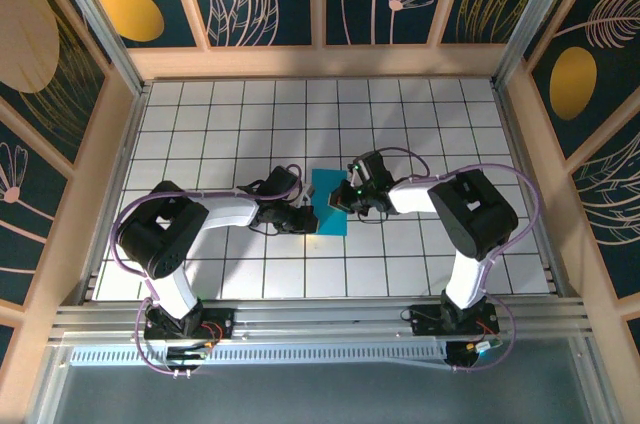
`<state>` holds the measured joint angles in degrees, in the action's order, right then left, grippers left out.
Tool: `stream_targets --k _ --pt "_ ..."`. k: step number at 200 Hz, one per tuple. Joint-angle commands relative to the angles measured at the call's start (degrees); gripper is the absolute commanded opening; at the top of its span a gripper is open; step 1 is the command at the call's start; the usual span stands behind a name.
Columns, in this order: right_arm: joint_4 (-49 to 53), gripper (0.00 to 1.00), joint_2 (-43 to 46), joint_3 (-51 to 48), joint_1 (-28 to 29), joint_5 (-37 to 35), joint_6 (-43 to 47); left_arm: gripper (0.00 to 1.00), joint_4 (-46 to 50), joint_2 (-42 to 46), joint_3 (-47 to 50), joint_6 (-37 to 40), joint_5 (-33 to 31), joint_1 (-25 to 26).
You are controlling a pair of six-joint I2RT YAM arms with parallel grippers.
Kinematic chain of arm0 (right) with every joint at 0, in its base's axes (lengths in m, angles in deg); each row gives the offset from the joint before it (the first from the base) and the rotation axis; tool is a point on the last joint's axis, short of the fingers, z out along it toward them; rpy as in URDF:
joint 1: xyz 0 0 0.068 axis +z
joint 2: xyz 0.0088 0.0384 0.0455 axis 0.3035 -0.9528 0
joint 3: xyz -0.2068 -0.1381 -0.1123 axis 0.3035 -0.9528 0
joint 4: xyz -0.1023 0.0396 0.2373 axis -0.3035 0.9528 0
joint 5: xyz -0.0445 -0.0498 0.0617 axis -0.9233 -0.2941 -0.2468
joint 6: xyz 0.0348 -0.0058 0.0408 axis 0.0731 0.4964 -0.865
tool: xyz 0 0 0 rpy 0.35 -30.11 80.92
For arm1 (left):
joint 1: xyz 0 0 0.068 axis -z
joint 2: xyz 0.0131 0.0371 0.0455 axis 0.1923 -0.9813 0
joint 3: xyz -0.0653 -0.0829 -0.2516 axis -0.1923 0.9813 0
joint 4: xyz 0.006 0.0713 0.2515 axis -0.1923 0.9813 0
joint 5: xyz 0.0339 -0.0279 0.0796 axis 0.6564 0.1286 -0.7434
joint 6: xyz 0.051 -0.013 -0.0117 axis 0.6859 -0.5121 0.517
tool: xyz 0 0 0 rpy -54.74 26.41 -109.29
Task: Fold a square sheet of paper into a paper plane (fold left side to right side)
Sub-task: Fold the triangle a second time at the center of the table.
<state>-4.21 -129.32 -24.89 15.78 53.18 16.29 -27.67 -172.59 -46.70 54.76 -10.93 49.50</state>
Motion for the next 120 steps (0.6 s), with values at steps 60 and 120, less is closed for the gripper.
stream_targets --k 60,120 --pt "-4.32 0.0 -1.64 -7.01 -1.63 3.98 -1.67 0.0 1.41 4.29 -6.18 -3.07 6.67 0.16" --pt "-5.74 0.0 -1.99 -8.23 -1.72 4.37 -2.03 0.0 2.53 -1.79 -8.8 -0.71 5.74 0.24"
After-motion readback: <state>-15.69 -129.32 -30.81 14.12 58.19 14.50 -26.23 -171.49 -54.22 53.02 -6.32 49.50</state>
